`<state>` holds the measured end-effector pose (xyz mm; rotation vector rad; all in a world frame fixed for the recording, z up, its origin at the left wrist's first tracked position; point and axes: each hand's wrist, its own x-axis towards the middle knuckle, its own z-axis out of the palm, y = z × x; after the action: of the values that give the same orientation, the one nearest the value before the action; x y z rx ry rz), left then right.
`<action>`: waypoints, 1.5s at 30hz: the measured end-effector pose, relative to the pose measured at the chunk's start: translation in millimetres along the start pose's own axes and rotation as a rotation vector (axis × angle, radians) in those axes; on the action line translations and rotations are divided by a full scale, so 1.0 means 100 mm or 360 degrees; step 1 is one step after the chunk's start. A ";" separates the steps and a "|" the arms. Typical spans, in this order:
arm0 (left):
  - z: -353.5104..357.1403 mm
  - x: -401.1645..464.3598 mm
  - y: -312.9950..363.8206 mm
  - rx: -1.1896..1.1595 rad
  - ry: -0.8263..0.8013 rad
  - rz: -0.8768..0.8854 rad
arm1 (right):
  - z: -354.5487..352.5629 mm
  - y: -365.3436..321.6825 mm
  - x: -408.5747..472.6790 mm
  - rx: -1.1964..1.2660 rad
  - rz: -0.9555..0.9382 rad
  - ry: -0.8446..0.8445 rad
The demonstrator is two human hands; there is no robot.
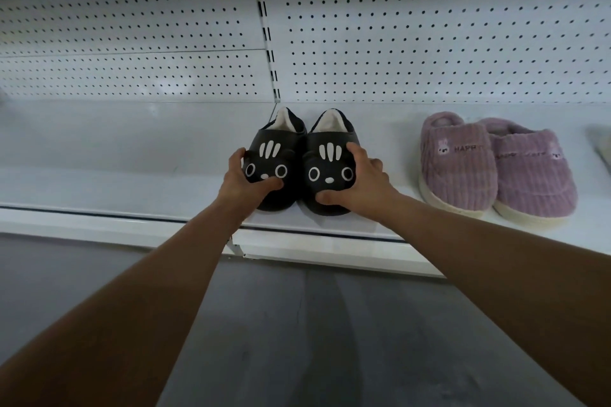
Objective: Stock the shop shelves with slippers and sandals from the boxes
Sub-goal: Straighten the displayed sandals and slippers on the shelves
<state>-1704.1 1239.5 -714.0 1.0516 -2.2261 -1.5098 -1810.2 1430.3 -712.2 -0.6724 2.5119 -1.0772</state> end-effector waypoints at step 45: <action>2.53 -0.98 0.89 0.0719 -0.0218 0.0567 | -1.78 1.96 -0.69 0.0106 0.0098 0.0398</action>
<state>-1816.3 1501.9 -726.8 0.6117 -2.7483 -0.9813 -1892.8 1690.8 -732.2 -0.4637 2.6698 -1.2868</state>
